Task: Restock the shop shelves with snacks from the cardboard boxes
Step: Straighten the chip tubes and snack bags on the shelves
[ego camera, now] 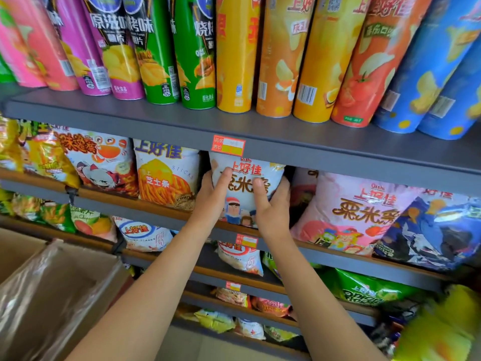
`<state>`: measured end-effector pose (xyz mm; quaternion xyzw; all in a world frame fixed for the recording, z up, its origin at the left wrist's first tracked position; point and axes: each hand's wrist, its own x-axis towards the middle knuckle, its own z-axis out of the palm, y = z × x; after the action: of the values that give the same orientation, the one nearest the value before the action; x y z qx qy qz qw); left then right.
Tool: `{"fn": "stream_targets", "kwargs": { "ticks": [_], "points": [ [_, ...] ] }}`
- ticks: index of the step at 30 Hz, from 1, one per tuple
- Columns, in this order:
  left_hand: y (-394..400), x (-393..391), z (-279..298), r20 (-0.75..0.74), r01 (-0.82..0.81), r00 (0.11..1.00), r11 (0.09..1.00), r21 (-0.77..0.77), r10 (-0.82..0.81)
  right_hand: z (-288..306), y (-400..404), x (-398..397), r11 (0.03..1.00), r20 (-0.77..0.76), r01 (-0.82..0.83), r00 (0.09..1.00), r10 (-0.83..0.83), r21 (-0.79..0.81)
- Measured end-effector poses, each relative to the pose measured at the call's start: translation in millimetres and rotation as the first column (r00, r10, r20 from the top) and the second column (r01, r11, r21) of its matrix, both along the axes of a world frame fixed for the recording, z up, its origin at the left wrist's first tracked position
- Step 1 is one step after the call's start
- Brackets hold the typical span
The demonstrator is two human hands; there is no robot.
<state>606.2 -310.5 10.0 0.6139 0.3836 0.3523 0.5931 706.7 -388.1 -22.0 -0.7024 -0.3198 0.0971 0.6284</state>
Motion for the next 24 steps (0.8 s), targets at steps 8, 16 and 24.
{"fn": "stream_targets", "kwargs": {
  "ticks": [8, 16, 24],
  "points": [
    [8, 2, -16, -0.006, -0.052, 0.999, 0.999, -0.006, 0.052, -12, 9, 6, 0.999, -0.037, -0.022, 0.999, 0.02, -0.046],
    [-8, 1, -20, 0.06, -0.167, 0.984, 0.986, 0.003, 0.167, 7, -21, -4, 0.994, 0.004, -0.073, 0.997, 0.074, -0.084],
    [-85, 16, 19, 0.159, -0.116, 0.987, 0.832, 0.543, 0.034, 31, -101, -4, 0.938, 0.323, 0.243, 0.892, -0.317, 0.247]
  ]
}}
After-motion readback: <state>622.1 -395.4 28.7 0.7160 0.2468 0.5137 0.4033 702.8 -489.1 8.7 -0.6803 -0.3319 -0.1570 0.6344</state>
